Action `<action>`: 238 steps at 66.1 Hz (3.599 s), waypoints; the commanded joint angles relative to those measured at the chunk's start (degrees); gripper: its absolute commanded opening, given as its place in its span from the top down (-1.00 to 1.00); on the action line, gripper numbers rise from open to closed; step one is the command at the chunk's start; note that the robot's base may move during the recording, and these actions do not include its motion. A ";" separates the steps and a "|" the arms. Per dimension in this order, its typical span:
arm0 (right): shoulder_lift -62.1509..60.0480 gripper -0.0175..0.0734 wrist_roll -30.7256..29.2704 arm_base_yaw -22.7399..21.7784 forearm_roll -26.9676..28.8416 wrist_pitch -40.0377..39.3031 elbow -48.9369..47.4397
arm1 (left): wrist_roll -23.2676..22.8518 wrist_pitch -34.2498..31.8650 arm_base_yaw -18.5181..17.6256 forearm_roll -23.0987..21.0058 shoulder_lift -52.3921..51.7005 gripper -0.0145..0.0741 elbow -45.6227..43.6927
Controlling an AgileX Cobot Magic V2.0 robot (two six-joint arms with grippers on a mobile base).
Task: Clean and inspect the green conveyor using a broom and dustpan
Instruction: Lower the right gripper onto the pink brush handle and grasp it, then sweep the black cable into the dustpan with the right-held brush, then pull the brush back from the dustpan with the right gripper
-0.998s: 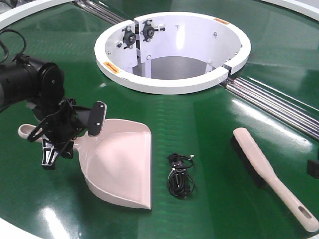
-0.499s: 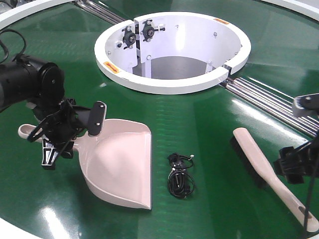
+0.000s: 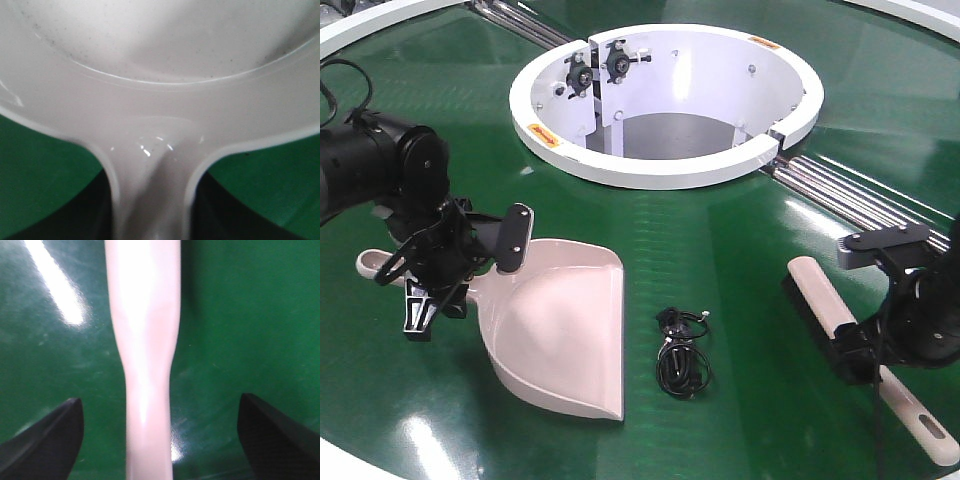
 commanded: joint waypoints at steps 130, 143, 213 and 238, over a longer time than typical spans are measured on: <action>13.88 0.63 9.14 15.88 11.09 19.81 -14.22 | 0.39 1.43 -0.54 -0.57 -2.72 0.69 -1.57; 21.56 0.63 7.64 19.79 17.87 20.78 -19.43 | 0.39 1.43 -0.54 -0.57 -2.72 0.69 -1.57; 33.92 0.63 2.97 30.72 19.90 20.74 -51.27 | 0.39 1.43 -0.54 -0.57 -2.72 0.69 -1.57; 25.27 0.63 0.00 19.13 17.35 20.74 -39.60 | 0.39 1.43 -0.54 -0.57 -2.72 0.69 -1.57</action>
